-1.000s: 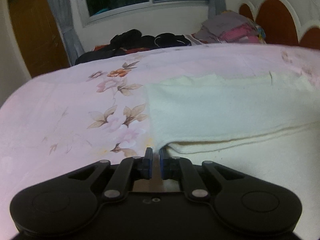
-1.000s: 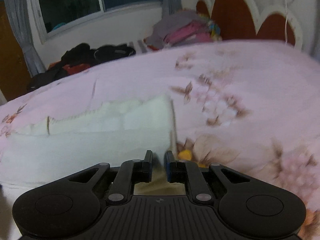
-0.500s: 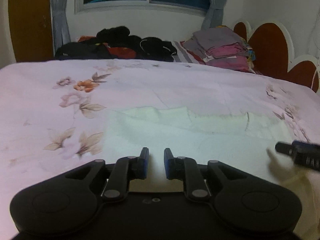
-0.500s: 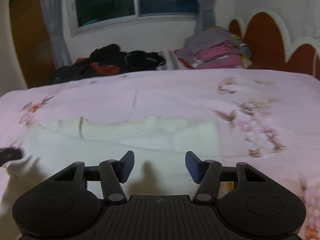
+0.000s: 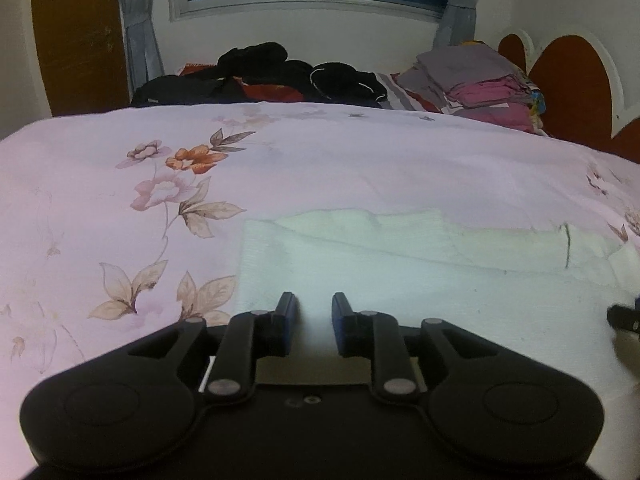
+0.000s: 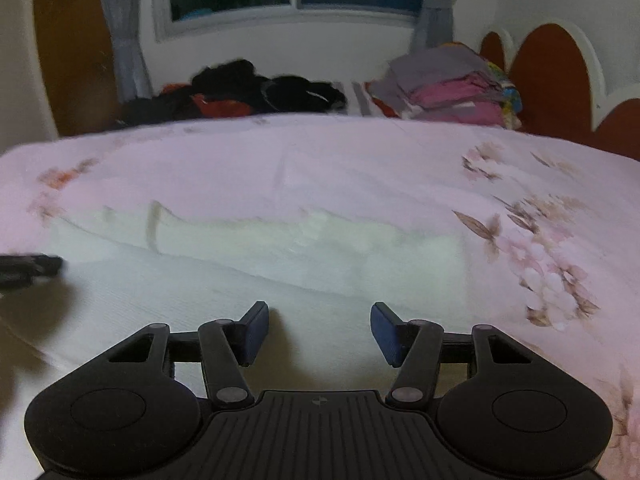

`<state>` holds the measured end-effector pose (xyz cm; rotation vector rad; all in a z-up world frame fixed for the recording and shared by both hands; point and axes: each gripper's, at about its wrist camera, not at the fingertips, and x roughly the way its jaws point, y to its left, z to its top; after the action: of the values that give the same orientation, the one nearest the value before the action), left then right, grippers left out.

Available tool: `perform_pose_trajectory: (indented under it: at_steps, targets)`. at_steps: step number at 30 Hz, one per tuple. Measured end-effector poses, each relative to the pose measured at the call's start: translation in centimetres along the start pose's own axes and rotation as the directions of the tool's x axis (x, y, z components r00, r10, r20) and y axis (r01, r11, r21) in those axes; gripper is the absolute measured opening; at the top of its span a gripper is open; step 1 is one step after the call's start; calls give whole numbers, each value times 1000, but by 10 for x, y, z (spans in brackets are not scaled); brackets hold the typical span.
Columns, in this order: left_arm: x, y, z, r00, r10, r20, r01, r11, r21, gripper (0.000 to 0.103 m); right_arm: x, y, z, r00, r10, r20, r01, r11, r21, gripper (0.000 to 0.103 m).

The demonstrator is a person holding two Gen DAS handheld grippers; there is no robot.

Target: Fold small clothes

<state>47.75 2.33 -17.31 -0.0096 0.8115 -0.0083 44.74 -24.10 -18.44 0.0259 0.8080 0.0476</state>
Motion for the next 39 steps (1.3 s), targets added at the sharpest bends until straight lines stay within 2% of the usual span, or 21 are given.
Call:
perform_pose_trajectory:
  at_steps: [2,6,11,14,21,26,31,34,39]
  targets:
    - [1,0,1,1000,2,-5,-2,1000,-1,22,1,-13,-3,1000,-4,6,4,1000,21,57]
    - [1,-2,2,1000,12,-7,-12,1000,3,22,-5,-23,2,998,-67,17,66,997,45,57]
    - [2,-3,4,1000,19,-16,-19,1000,3,22,-20,-13,5,998,-18,53,17,1000,18,57]
    - [1,-2,5,1000,20,-22,-20,1000,-2,22,-24,-4,6,998,22,54,-23,1000,12,57]
    - [-11,-3,4,999,34,-19,-34,999,-1,21,-29,7,-4,998,62,23,-62,998,1,57]
    - [-36,-8,-3,1000,-4,5,4,1000,5,20,-38,15,-11,996,89,19,-89,996,-9,57]
    - [-53,-23,-26,999,-47,-2,47,997,58,24,-39,17,-23,996,94,-12,-94,995,-27,57]
    - [-50,-21,-41,1000,-24,-15,26,995,93,26,-40,12,-31,997,78,-29,-79,996,-40,57]
    - [-49,-15,-41,999,-20,-26,21,998,61,27,-44,-15,-38,999,37,-36,-36,999,18,57]
